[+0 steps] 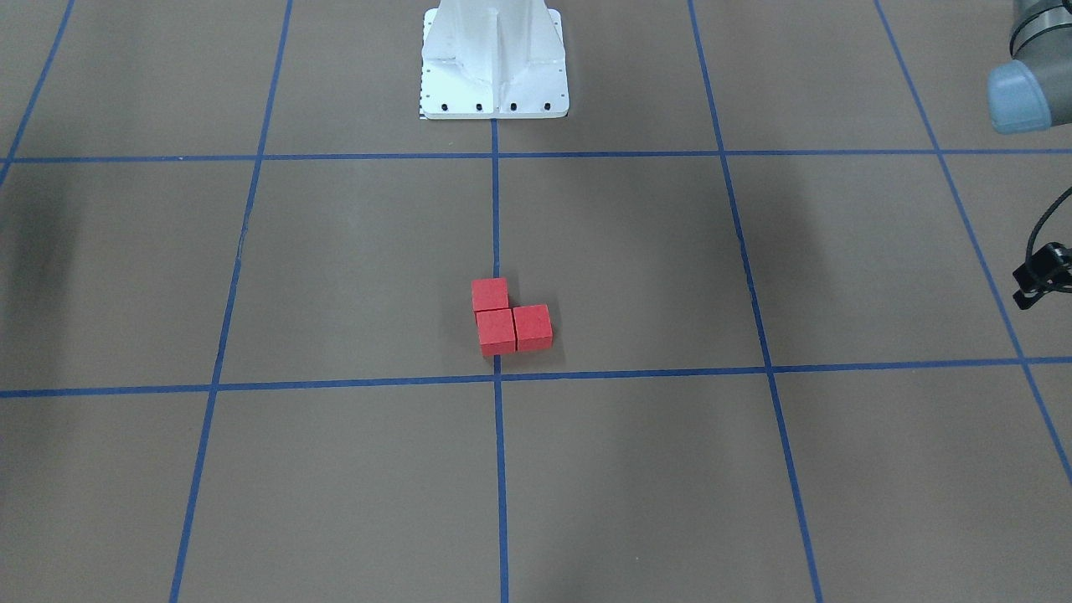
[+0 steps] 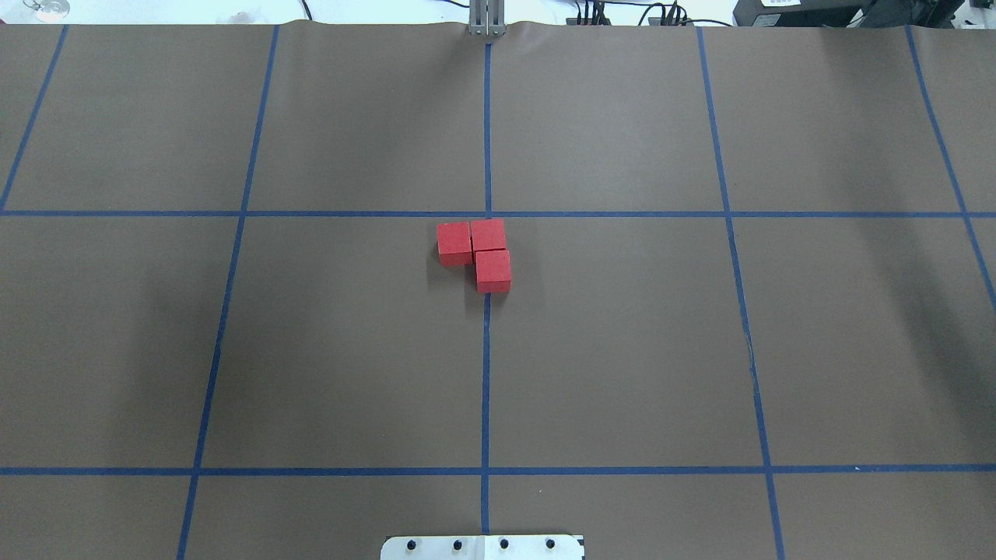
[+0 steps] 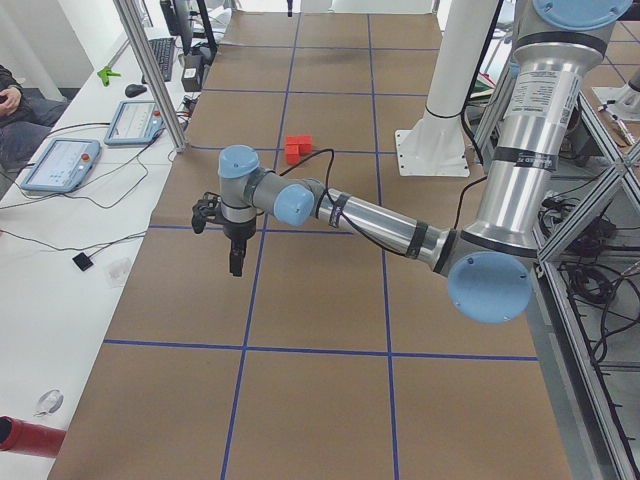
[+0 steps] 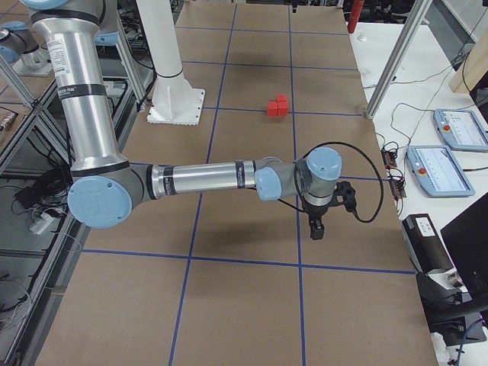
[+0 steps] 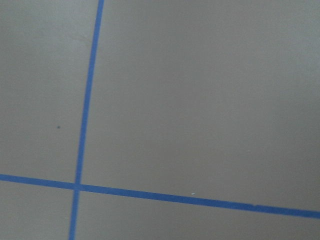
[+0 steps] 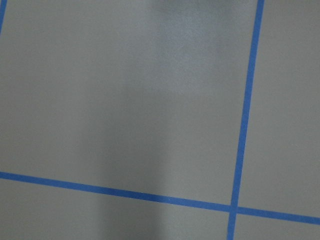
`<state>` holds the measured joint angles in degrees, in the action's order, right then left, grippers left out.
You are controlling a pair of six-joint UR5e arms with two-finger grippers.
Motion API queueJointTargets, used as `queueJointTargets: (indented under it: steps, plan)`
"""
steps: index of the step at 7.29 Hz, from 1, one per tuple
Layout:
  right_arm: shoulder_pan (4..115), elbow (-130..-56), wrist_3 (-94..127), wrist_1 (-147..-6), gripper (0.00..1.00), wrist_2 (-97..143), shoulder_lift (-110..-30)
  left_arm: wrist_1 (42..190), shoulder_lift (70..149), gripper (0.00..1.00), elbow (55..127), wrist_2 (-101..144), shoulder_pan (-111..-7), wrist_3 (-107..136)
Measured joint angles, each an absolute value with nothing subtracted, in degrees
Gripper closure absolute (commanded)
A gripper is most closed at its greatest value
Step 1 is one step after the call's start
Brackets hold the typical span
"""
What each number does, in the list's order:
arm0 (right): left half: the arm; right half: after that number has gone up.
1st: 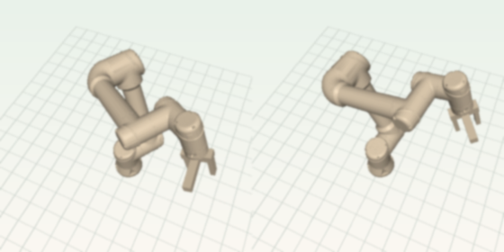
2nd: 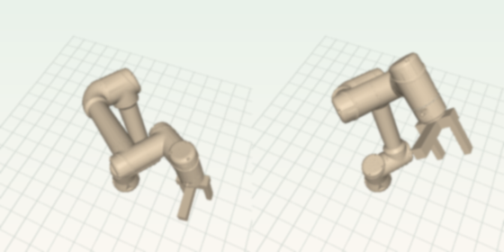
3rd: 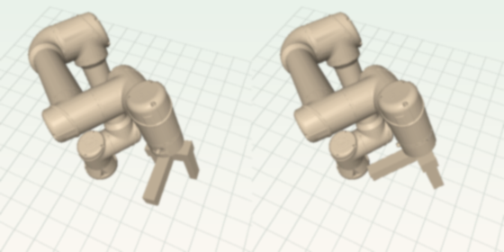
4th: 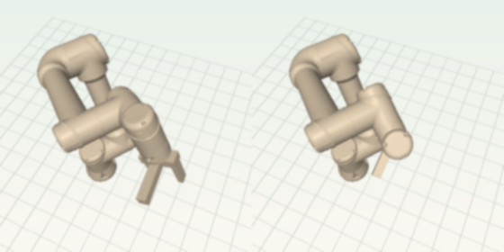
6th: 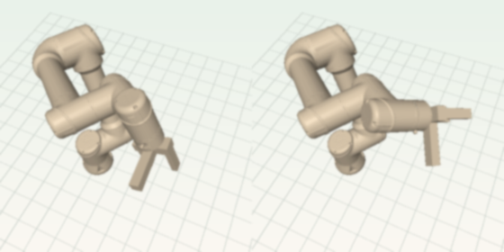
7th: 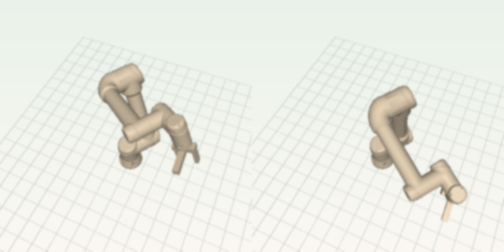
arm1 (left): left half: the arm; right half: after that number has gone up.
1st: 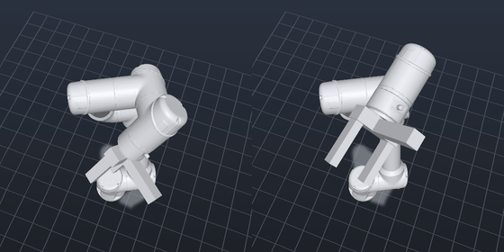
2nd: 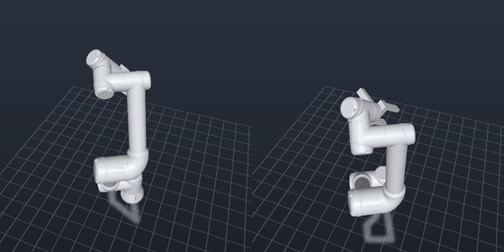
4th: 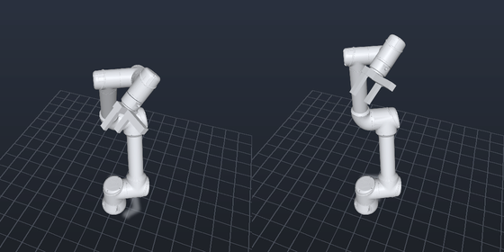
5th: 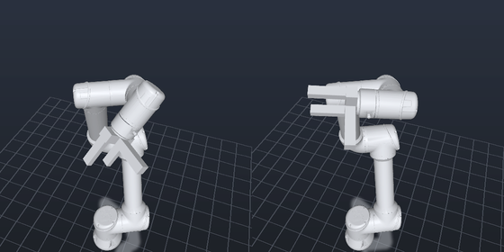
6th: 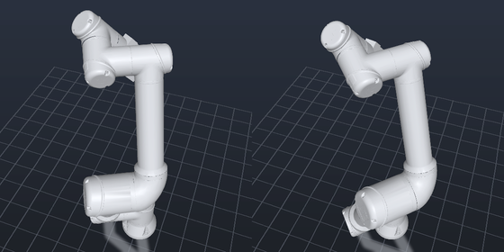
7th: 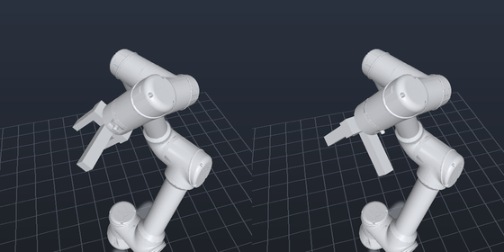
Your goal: Form red blocks into L shape at center
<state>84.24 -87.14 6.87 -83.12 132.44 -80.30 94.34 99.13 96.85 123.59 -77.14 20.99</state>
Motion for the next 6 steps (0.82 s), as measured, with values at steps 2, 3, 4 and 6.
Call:
queueJointTargets:
  steps: [2, 3, 4, 6]
  plan:
    - [84.2, -87.8, 7.0, -83.1, 0.01, 132.3, -81.3, 94.7, 93.5, 0.00, 96.1, 127.3, -83.7, 8.8]
    - [84.3, -87.6, 7.1, -83.2, 0.01, 133.1, -82.0, 94.9, 90.8, 0.00, 95.6, 128.8, -87.3, 3.9]
    - [84.7, -87.5, 7.1, -83.3, 0.01, 134.5, -82.9, 95.3, 88.6, 0.00, 95.2, 129.4, -90.2, -1.4]
    - [87.0, -88.0, 7.1, -83.3, 0.01, 137.3, -85.1, 96.0, 86.9, 0.00, 95.0, 129.6, -92.3, -6.3]
